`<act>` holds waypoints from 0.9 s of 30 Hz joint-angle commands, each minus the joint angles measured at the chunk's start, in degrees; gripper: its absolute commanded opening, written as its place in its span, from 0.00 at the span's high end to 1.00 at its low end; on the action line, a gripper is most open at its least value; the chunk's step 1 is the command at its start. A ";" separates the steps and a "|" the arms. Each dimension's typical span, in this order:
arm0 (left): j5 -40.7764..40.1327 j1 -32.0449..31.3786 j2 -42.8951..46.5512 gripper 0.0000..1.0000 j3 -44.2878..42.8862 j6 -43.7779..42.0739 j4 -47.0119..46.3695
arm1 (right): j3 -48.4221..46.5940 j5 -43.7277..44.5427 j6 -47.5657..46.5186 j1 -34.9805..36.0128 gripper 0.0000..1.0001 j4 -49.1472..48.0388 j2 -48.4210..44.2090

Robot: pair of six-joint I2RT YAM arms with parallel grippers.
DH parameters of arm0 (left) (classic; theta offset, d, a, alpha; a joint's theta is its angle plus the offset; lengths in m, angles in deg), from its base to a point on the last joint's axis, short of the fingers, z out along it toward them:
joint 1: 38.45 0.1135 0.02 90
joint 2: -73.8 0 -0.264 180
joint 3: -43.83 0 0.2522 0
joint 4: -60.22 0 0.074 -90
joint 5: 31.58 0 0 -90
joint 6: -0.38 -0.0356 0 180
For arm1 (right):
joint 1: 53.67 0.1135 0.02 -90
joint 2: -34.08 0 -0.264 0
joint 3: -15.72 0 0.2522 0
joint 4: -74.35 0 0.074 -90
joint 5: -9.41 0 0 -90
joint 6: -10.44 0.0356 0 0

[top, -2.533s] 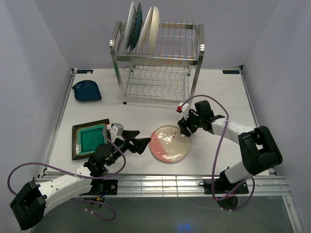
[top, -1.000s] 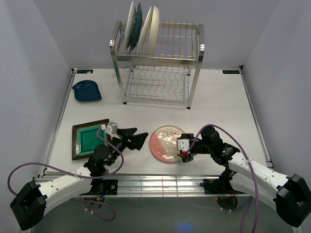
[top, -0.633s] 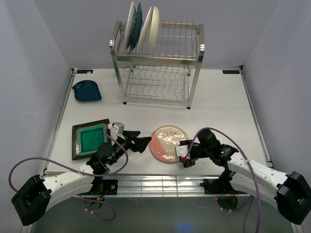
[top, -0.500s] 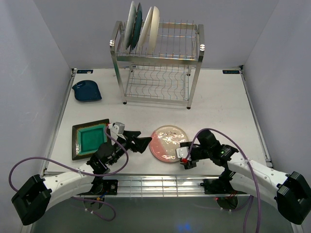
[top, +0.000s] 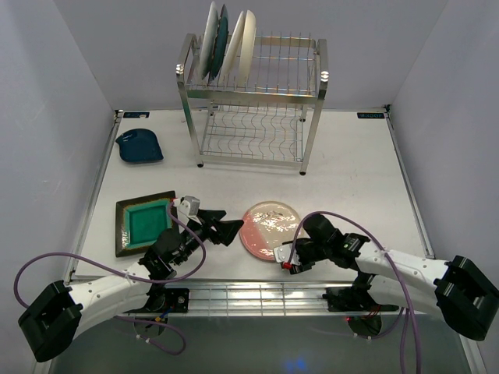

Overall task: Load the plates into the dish rack
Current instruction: Pick up the plate at the center of the board.

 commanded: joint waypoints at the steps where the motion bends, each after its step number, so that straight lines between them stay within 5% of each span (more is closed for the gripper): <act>1: 0.84 -0.05 0.61 0.02 -1.86 -0.71 -0.31 | 0.28 4.94 2.38 0.85 0.52 -6.06 1.27; 9: 1.55 -0.13 1.58 0.02 -1.94 -1.15 -0.31 | 0.11 9.95 3.97 1.90 0.59 -11.69 7.06; 17: 6.99 -0.13 -1.06 0.02 -5.45 -6.50 2.05 | -1.30 11.28 4.58 2.78 0.92 -11.43 9.63; 27: 12.44 -0.13 -0.26 0.02 -9.06 -19.07 4.79 | -1.12 8.91 6.43 2.70 0.92 -10.64 2.60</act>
